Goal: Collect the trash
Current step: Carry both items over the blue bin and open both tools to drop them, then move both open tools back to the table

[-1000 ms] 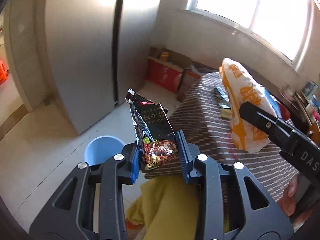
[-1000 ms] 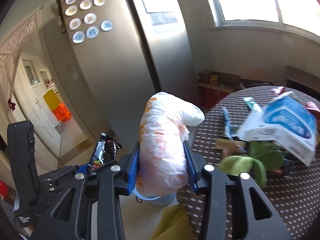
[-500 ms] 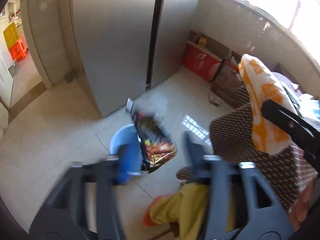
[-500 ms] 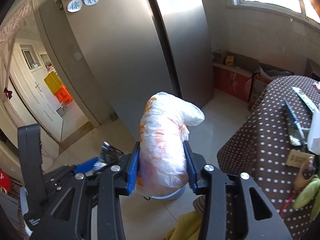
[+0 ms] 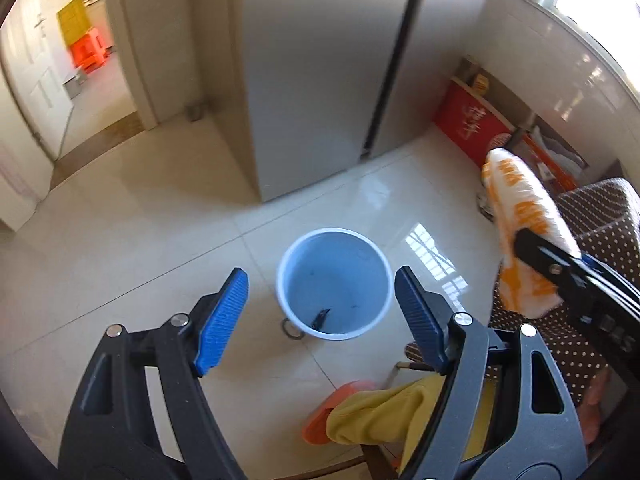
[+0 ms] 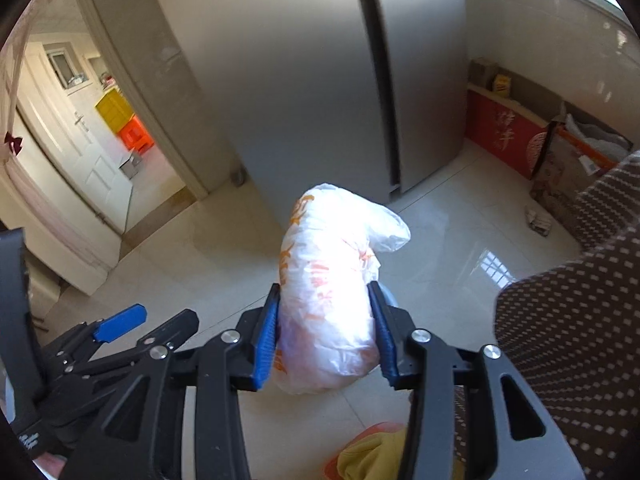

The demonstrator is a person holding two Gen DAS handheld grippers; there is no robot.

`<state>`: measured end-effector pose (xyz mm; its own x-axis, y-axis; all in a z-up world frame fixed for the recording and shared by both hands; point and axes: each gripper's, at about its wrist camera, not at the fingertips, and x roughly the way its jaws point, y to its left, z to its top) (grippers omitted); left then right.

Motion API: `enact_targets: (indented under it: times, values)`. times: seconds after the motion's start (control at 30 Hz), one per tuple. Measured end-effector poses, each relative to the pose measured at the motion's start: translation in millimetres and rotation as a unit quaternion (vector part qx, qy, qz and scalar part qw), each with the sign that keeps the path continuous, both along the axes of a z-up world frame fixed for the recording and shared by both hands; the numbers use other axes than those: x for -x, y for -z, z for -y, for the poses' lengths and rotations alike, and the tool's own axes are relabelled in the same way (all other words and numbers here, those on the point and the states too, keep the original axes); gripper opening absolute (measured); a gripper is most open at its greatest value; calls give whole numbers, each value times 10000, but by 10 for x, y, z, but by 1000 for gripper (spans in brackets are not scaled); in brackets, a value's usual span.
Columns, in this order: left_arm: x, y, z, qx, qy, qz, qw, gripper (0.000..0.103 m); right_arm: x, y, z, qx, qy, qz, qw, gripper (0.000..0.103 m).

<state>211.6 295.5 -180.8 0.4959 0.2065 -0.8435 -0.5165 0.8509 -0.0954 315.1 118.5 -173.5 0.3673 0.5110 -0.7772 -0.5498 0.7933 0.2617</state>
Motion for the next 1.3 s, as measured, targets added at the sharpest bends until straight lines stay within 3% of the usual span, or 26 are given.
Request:
enact_targets:
  times: [0.03, 0.1, 0.13, 0.47, 0.77, 0.93, 1.07, 1.3]
  values:
    - [52, -28, -43, -35, -80, 12, 10000, 75, -29, 35, -72, 19, -75, -41, 10000, 49]
    - [128, -19, -109, -88, -181, 3, 9998, 75, -86, 77, -142, 83, -154, -142, 9997, 75]
    - [135, -27, -136, -109, -228, 0, 9997, 75, -92, 93, -189, 126, -176, -196, 9996, 76]
    - [169, -144, -54, -178, -225, 121, 9995, 75, 75, 54, 9, 170, -101, -245, 9995, 77]
    - [128, -484, 336, -337, 216, 494, 9980, 75, 322, -385, 490, -175, 94, 123, 9997, 77]
    - [85, -717, 666, -383, 583, 777, 9945, 75, 496, -715, 926, -386, 396, 481, 9973, 78]
    - [39, -909, 998, -410, 993, 1042, 9887, 75, 619, -947, 1343, -410, 769, 840, 9927, 86]
    - [-97, -1069, 1581, -283, 1701, 1287, 9766, 75, 782, -1148, 2096, -211, 1714, 1262, 9768, 91]
